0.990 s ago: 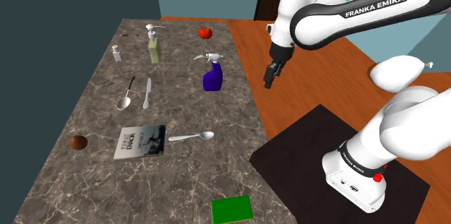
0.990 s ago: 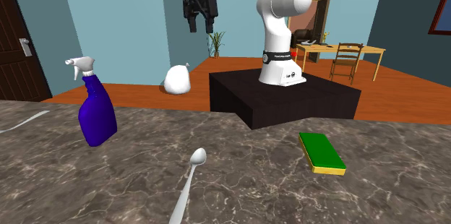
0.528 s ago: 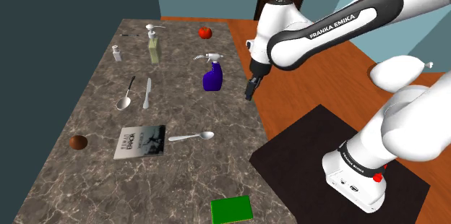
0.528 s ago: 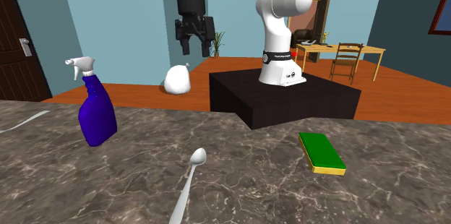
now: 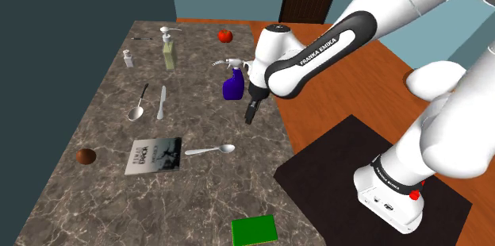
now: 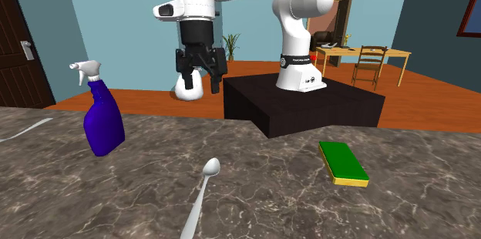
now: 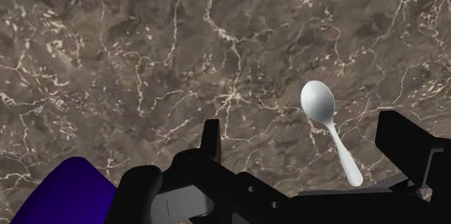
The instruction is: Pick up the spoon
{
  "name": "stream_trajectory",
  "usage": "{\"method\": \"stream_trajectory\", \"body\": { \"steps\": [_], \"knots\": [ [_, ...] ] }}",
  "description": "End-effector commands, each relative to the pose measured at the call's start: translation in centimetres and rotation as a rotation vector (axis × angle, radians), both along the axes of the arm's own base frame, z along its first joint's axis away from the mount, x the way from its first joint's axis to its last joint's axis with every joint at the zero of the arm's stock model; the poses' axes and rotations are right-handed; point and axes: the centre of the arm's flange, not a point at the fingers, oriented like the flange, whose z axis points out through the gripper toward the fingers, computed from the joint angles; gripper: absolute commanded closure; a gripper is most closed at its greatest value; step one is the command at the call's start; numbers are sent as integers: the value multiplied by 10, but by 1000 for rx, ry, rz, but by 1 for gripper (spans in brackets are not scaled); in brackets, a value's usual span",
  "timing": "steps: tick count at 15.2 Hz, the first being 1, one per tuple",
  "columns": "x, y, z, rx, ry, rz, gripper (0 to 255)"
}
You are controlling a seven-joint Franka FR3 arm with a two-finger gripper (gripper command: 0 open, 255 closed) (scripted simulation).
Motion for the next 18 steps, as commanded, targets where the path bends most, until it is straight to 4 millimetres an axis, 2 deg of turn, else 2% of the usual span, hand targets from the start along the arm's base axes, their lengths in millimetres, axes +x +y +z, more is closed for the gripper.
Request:
{"method": "stream_trajectory", "body": {
  "steps": [1, 15, 18],
  "knots": [
    [5, 17, -16, 18, -12, 34, 0],
    [38, 151, -115, 135, -84, 267, 0],
    [39, 154, -127, 137, -86, 271, 0]
  ]
}}
